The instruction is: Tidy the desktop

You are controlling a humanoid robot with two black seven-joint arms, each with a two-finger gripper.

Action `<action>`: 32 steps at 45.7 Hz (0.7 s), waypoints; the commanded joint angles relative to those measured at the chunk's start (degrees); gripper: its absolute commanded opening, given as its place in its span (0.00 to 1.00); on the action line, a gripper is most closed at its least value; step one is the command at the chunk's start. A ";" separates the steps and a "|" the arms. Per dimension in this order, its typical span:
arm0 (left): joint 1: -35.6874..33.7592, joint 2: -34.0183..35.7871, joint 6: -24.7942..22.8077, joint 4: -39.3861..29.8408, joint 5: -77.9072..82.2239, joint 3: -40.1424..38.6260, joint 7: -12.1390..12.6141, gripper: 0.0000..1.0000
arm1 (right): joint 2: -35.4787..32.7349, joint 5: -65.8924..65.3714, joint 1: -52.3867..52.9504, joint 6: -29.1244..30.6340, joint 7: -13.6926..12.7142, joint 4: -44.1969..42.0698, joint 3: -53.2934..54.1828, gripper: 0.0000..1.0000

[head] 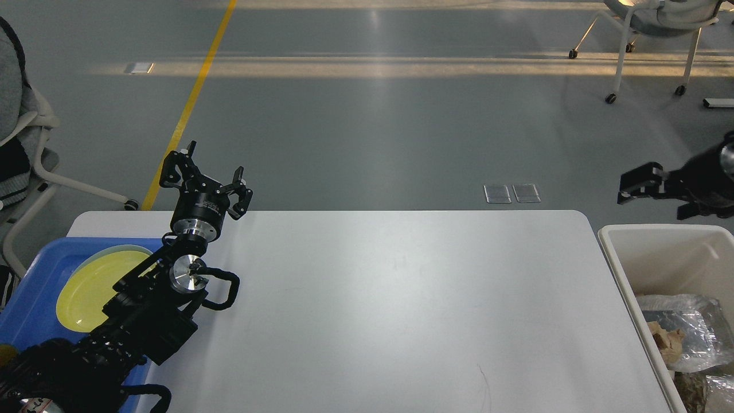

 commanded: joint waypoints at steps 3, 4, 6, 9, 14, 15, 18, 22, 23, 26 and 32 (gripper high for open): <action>-0.03 0.00 -0.07 0.00 0.00 0.00 0.00 1.00 | 3.42 5.75 11.67 13.67 0.00 1.61 3.96 1.00; -0.03 0.00 -0.07 0.00 0.00 0.00 0.00 1.00 | 3.69 6.63 12.82 15.16 0.00 1.61 4.67 1.00; 0.06 0.00 0.02 0.00 0.00 0.00 0.00 1.00 | 4.30 8.12 15.19 17.89 0.00 1.52 5.99 1.00; -0.03 0.00 0.02 0.00 0.00 0.00 0.00 1.00 | 5.27 10.06 18.79 20.70 0.00 1.52 7.74 1.00; -0.03 0.00 -0.07 0.00 0.00 0.00 0.00 1.00 | 6.41 11.82 24.42 20.70 0.00 1.17 10.56 1.00; -0.03 0.00 0.02 0.00 0.00 0.00 0.00 1.00 | 6.50 11.99 25.12 20.70 0.00 1.09 11.26 1.00; -0.03 0.00 -0.07 0.00 0.00 0.00 0.00 1.00 | 6.41 12.52 27.15 20.70 0.00 1.00 13.11 1.00; -0.03 0.00 -0.07 0.00 0.00 0.00 0.00 1.00 | 6.33 12.87 30.66 20.70 0.00 0.65 15.30 1.00; -0.03 0.00 -0.07 0.00 0.00 0.00 0.00 1.00 | 6.33 12.96 31.54 20.70 0.00 0.38 15.66 1.00; -0.03 0.00 -0.07 0.00 0.00 0.00 0.00 1.00 | 6.06 13.84 33.91 20.70 0.00 -0.32 16.62 1.00; 0.06 0.00 -0.07 0.00 0.00 0.00 0.00 1.00 | 5.80 15.16 37.17 20.70 0.00 -1.20 17.50 1.00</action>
